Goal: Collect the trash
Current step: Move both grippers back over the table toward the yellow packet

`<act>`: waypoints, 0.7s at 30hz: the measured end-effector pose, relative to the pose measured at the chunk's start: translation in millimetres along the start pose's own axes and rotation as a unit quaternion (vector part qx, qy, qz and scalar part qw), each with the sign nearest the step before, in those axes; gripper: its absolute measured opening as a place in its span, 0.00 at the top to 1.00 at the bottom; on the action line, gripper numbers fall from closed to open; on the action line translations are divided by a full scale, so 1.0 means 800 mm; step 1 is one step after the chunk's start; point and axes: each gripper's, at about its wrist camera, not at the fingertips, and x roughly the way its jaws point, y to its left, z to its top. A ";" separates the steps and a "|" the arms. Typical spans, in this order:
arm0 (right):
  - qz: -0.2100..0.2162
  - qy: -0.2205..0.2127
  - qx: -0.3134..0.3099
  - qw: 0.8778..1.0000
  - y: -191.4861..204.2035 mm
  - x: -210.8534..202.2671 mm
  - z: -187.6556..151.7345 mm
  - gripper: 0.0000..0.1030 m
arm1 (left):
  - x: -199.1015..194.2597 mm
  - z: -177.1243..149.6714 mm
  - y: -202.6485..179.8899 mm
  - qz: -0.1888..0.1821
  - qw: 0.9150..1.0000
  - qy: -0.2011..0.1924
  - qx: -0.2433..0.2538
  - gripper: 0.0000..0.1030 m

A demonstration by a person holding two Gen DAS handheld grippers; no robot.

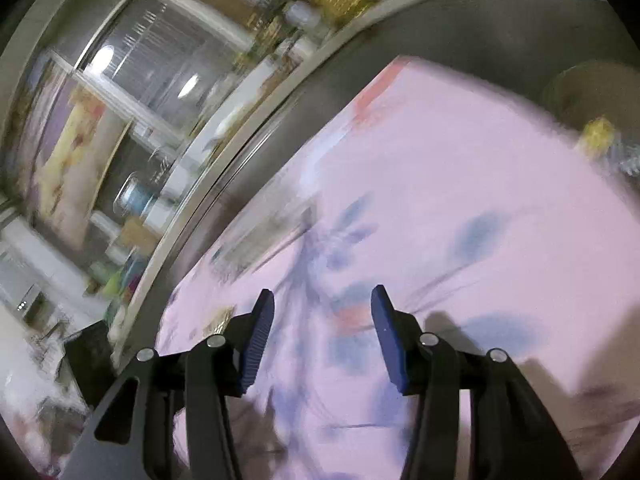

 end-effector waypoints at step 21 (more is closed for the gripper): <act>0.054 0.214 -0.009 0.975 0.147 0.260 -0.019 0.78 | 0.005 -0.022 0.208 -0.067 0.977 -0.009 -0.201 0.62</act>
